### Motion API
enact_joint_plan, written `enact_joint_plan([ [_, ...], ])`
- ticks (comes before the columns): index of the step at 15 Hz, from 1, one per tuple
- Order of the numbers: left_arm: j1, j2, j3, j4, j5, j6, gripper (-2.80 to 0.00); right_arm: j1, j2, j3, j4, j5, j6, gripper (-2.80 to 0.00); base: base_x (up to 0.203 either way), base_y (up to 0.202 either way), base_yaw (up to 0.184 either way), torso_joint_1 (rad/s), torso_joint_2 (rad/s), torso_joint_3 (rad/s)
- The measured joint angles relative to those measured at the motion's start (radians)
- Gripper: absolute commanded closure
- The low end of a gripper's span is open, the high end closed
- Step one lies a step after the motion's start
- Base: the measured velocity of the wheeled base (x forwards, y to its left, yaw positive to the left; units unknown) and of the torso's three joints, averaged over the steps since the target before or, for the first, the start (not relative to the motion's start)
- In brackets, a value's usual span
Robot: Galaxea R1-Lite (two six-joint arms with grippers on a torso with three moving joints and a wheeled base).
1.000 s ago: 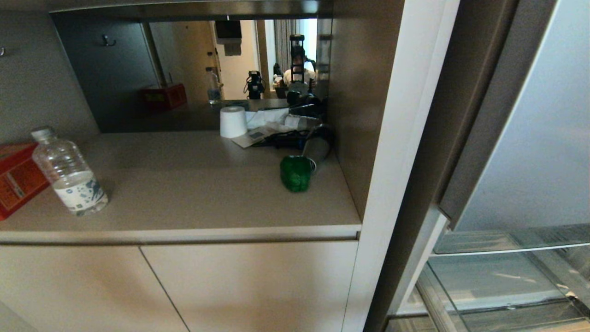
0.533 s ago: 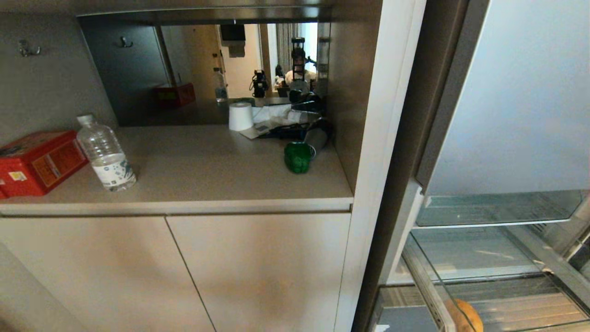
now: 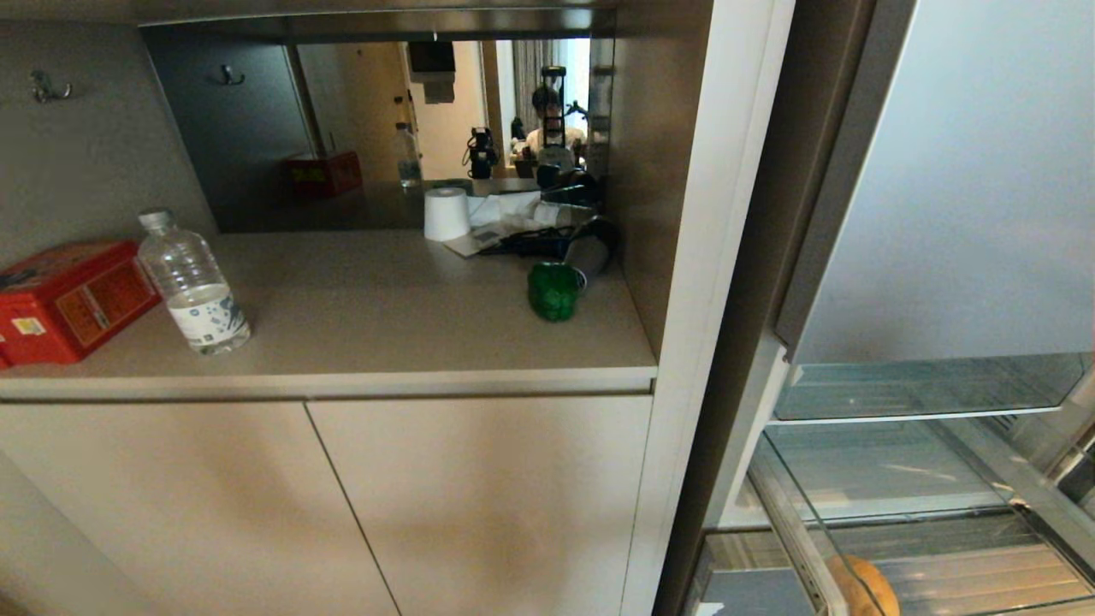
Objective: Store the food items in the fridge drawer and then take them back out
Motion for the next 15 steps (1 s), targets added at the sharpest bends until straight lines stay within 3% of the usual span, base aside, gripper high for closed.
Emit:
enact_joint_plan([
  [4,0.000,0.000,0.000,0.000,0.000,0.000,0.00,0.000,0.491,-0.180,0.029,-0.002,0.046,0.00,0.000,0.000,0.000,0.000,0.00,0.000],
  [8,0.000,0.000,0.000,0.000,0.000,0.000,0.00,0.001,0.907,-0.254,-0.076,0.007,0.041,0.00,0.000,0.000,0.000,0.000,0.00,0.000],
  [11,0.000,0.000,0.000,0.000,0.000,0.000,0.00,0.001,1.103,-0.252,-0.204,0.035,0.037,0.00,0.000,0.000,0.000,0.000,0.00,0.000],
  [15,0.000,0.000,0.000,0.000,0.000,0.000,0.00,0.001,1.190,-0.232,-0.212,0.037,0.036,0.00,0.000,0.000,0.000,0.000,0.00,0.000],
])
